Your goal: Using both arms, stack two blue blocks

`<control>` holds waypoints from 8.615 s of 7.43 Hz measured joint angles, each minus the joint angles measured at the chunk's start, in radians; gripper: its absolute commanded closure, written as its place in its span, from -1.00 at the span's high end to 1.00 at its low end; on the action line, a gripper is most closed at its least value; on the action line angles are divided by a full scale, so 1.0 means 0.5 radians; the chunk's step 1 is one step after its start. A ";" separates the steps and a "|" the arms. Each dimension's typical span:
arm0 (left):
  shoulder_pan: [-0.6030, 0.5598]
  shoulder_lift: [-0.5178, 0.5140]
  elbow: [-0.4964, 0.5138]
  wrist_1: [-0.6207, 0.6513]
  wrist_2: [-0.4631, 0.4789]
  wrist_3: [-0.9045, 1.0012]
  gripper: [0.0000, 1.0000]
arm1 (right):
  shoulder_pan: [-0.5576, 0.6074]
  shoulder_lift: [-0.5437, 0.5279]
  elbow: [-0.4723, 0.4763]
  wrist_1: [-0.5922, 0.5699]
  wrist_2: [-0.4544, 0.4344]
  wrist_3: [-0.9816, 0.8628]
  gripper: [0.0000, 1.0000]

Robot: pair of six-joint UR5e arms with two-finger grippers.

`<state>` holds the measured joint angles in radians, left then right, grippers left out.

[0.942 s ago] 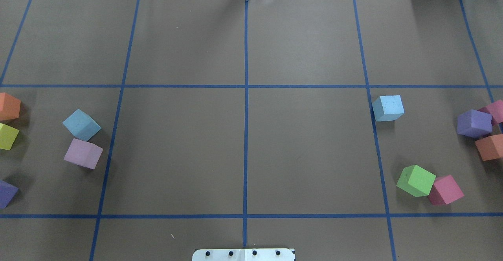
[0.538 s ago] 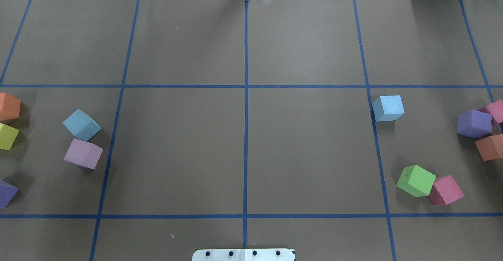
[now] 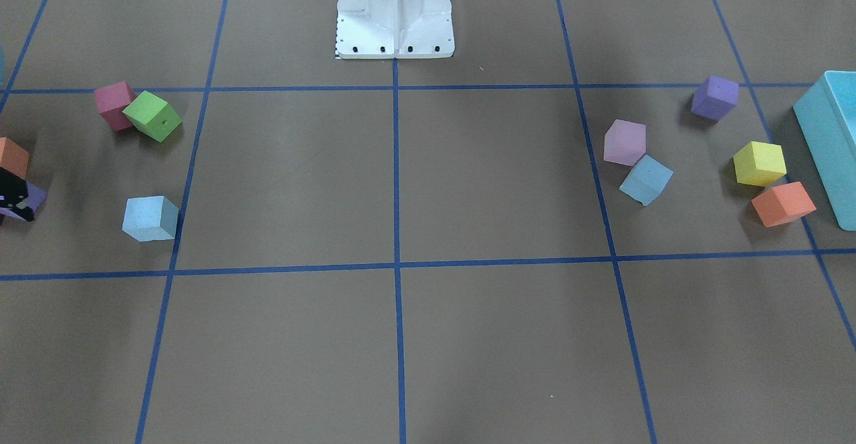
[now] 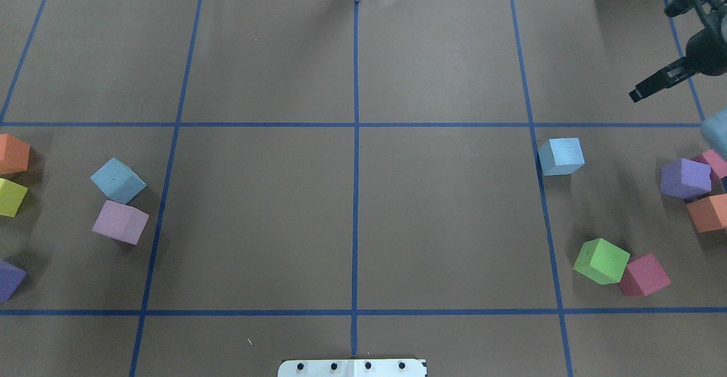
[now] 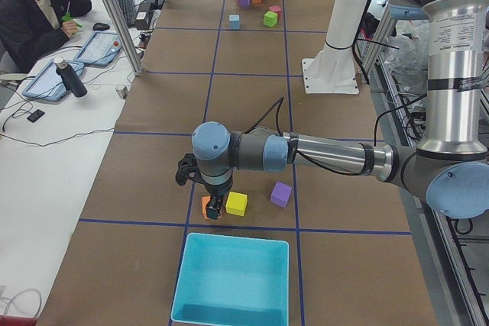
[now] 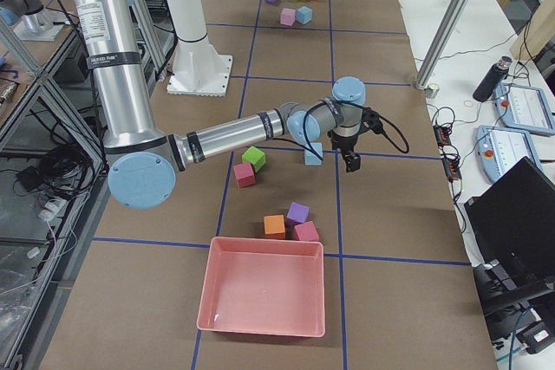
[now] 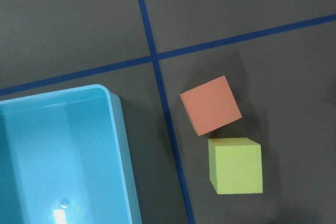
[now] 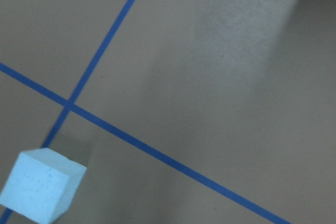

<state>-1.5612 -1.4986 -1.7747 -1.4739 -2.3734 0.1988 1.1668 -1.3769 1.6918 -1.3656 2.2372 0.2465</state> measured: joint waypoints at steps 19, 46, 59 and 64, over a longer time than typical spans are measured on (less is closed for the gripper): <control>-0.001 0.005 -0.018 -0.046 -0.002 -0.002 0.96 | -0.678 0.146 -0.023 0.154 -0.392 1.027 -0.91; -0.012 -0.326 0.025 -0.298 0.103 -0.094 0.96 | -0.540 1.128 -0.209 -0.593 -0.416 1.172 1.00; 0.944 -0.373 0.031 -0.926 0.154 -0.716 0.96 | 0.731 -0.280 -0.083 -0.546 -0.053 -0.763 1.00; 1.181 -0.353 0.201 -1.106 0.181 -0.722 0.96 | 0.734 -0.287 -0.095 -0.542 -0.057 -0.764 1.00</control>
<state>-0.9709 -1.6752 -1.6740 -2.0267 -2.2831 -0.1620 1.5339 -1.5203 1.6444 -1.6368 2.2089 -0.1356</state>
